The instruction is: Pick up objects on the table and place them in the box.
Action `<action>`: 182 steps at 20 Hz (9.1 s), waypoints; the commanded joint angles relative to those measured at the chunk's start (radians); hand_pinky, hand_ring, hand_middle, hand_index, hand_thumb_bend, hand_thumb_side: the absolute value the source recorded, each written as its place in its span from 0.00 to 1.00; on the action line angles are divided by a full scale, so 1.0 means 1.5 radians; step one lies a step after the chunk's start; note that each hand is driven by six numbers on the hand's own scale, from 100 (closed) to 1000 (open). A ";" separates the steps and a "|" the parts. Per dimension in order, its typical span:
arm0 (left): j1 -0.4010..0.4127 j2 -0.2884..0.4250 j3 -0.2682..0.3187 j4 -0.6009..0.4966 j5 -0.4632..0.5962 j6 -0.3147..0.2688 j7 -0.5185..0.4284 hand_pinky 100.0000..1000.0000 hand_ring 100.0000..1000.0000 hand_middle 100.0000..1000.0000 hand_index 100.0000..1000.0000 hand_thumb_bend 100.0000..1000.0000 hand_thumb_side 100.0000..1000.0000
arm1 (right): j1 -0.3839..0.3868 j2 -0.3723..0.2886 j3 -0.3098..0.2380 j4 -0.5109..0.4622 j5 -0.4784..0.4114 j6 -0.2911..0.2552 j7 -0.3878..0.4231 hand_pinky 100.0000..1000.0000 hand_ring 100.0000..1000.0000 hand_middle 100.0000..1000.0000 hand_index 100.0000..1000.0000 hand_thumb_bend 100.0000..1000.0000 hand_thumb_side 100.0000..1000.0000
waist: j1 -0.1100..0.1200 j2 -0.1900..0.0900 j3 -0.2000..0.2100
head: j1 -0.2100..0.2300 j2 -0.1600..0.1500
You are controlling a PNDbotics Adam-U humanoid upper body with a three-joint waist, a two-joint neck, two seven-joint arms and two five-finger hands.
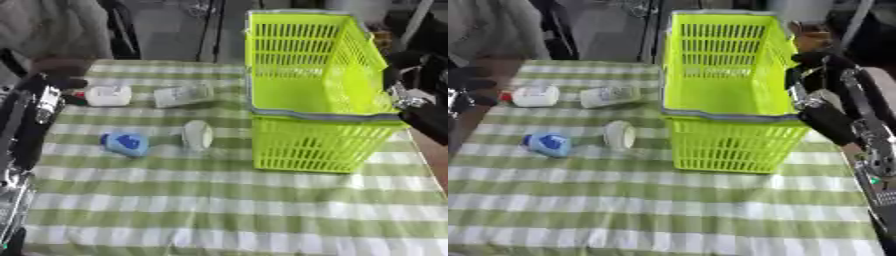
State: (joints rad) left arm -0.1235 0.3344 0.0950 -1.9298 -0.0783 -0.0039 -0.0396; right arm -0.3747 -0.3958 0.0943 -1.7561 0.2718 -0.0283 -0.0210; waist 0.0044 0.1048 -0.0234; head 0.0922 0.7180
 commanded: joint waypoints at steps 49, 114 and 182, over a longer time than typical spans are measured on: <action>-0.406 0.162 -0.115 0.669 -0.649 -0.307 -0.313 0.82 0.79 0.67 0.77 0.71 0.30 | -0.010 -0.018 0.004 -0.011 -0.006 -0.008 0.016 0.51 0.50 0.58 0.76 0.12 0.50 | 0.004 -0.007 -0.022 | 0.009 -0.006; -0.585 0.085 -0.117 0.463 -0.241 -0.139 -0.151 0.51 0.46 0.18 0.37 0.14 0.00 | -0.025 -0.016 0.012 -0.011 -0.006 -0.013 0.026 0.51 0.50 0.58 0.76 0.11 0.50 | 0.019 -0.003 -0.054 | 0.020 -0.034; -0.090 0.109 0.013 0.059 -0.026 0.077 0.071 0.59 0.72 0.71 0.73 0.14 0.86 | -0.019 -0.014 -0.001 -0.012 -0.003 -0.009 0.013 0.51 0.50 0.58 0.76 0.11 0.50 | 0.004 -0.001 -0.016 | -0.006 -0.030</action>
State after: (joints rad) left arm -0.2517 0.4826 0.1115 -1.8310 -0.1106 0.1126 0.0760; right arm -0.3868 -0.4002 0.1041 -1.7565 0.2639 -0.0404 0.0040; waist 0.0106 0.1120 -0.0487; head 0.0831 0.6744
